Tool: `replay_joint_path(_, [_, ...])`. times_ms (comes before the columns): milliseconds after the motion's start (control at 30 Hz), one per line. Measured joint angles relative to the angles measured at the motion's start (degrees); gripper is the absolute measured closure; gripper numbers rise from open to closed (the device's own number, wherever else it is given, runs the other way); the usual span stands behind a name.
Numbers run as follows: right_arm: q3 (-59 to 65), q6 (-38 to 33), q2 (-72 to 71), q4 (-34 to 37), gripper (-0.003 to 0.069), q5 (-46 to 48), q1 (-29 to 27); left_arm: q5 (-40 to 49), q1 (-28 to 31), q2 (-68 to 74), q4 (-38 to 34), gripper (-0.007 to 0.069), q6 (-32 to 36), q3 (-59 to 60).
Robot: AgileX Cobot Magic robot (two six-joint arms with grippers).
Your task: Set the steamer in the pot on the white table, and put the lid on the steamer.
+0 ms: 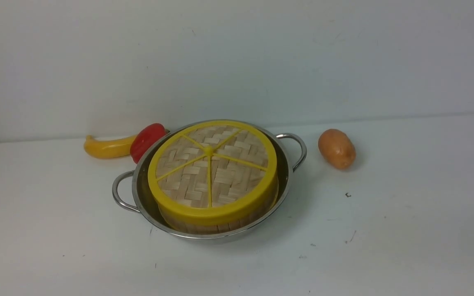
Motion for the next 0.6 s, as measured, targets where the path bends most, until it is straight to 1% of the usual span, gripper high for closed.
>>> replay_joint_path(433, [0.06, -0.36, -0.99, 2.09, 0.0451, -0.31, -0.32, 0.02, 0.00, 0.00, 0.06, 0.0557, 0.00, 0.00])
replay_joint_path(500, [0.50, -1.84, -3.39, 1.17, 0.0445, -3.42, -2.33, 0.07, 0.00, 0.00, 0.06, 0.0552, 0.00, 0.00])
replay_joint_path(567, [2.61, -3.28, -7.84, 0.44, 0.0438, -11.92, -6.83, 0.07, 0.00, 0.00, 0.06, 0.0550, 0.00, 0.00])
replay_joint_path(600, [3.62, -3.41, -9.25, 0.44, 0.0436, -14.92, -7.63, 0.07, 0.00, 0.00, 0.06, 0.0547, 0.00, 0.00])
